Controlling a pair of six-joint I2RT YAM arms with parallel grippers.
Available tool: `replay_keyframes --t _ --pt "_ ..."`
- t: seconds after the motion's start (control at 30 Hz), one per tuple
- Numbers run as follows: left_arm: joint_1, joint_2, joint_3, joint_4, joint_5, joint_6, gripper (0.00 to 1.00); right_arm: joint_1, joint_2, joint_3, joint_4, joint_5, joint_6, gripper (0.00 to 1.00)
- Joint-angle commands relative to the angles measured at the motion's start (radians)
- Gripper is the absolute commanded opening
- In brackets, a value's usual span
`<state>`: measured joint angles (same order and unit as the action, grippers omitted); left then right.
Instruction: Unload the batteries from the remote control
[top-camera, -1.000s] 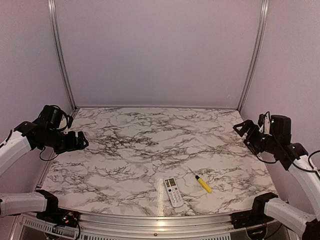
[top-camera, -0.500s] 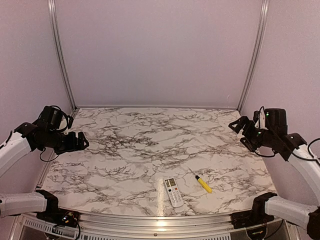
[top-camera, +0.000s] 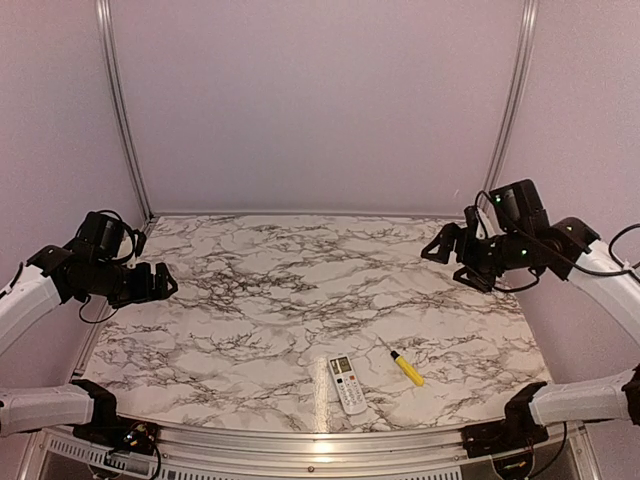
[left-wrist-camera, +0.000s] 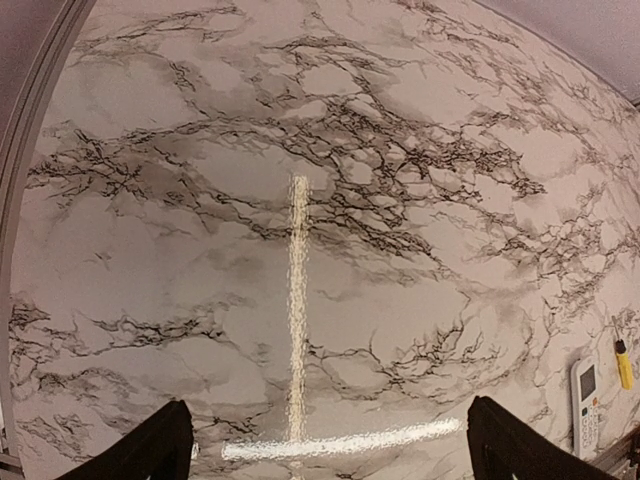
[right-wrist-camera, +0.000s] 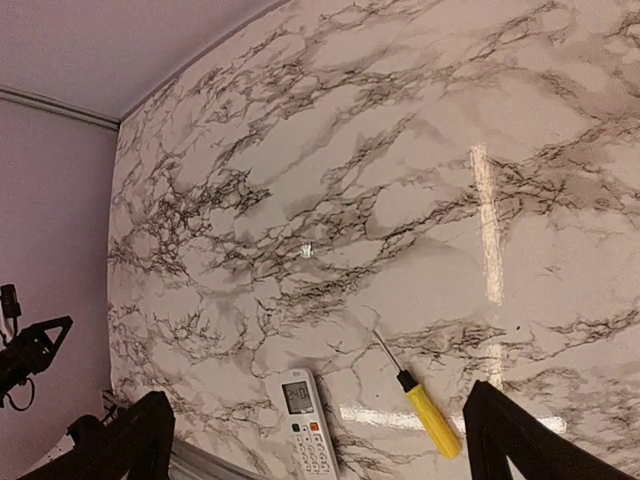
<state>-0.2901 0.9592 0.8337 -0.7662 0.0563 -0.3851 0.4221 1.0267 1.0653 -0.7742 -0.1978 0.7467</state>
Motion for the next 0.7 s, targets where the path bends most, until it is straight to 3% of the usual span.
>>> replay_keyframes --t 0.0,0.37,0.67 --pt "-0.006 -0.018 -0.013 0.023 0.010 0.006 0.99 0.152 0.121 0.118 -0.162 0.086 -0.003 0.99" --pt "-0.012 -0.032 -0.014 0.022 0.009 0.005 0.99 0.512 0.517 0.417 -0.362 0.193 0.034 0.99" --pt "-0.014 -0.036 -0.016 0.023 0.003 0.003 0.99 0.664 0.801 0.600 -0.462 0.228 0.045 0.99"
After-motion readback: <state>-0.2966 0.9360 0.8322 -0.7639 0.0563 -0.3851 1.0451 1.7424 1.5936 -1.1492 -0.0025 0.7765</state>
